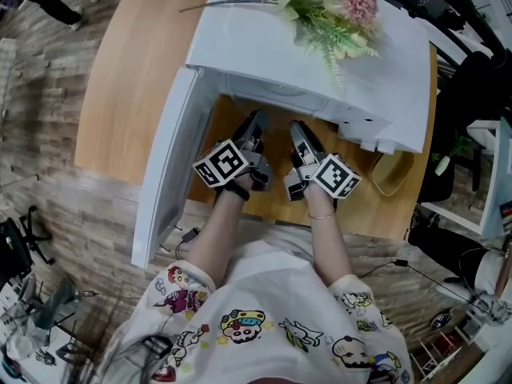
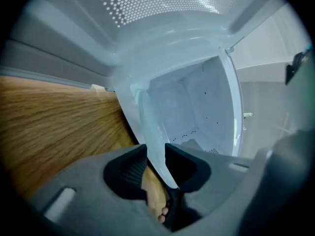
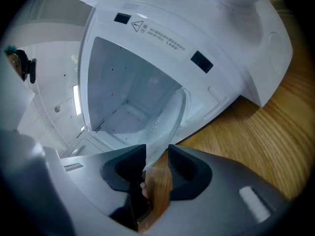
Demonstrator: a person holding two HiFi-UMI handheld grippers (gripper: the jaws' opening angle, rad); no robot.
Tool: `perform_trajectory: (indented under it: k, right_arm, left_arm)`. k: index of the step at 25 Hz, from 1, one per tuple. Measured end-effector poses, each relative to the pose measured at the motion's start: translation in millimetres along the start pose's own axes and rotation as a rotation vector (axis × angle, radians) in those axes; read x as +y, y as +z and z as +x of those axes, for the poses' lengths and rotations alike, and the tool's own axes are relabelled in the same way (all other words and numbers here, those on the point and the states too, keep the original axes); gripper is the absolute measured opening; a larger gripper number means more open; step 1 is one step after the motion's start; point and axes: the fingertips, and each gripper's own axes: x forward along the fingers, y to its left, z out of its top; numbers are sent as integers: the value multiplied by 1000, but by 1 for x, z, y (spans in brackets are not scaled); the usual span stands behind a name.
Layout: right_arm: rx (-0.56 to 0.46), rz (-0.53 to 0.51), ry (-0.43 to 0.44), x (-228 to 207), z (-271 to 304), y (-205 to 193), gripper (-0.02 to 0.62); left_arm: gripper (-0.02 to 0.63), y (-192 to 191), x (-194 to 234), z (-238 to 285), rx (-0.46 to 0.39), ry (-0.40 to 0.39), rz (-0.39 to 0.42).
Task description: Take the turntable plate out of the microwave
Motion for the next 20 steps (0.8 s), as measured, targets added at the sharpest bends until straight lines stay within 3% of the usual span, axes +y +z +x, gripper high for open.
perform_trajectory:
  k: [18,20]
  right_arm:
    - [-25,196,32,-5,13,-4,91]
    - [-23,200,34,-5,7,-7,89]
  left_arm:
    - [107,14,3,20,-3,-15,-58]
    - [69,12,4,19,9,-8,-50]
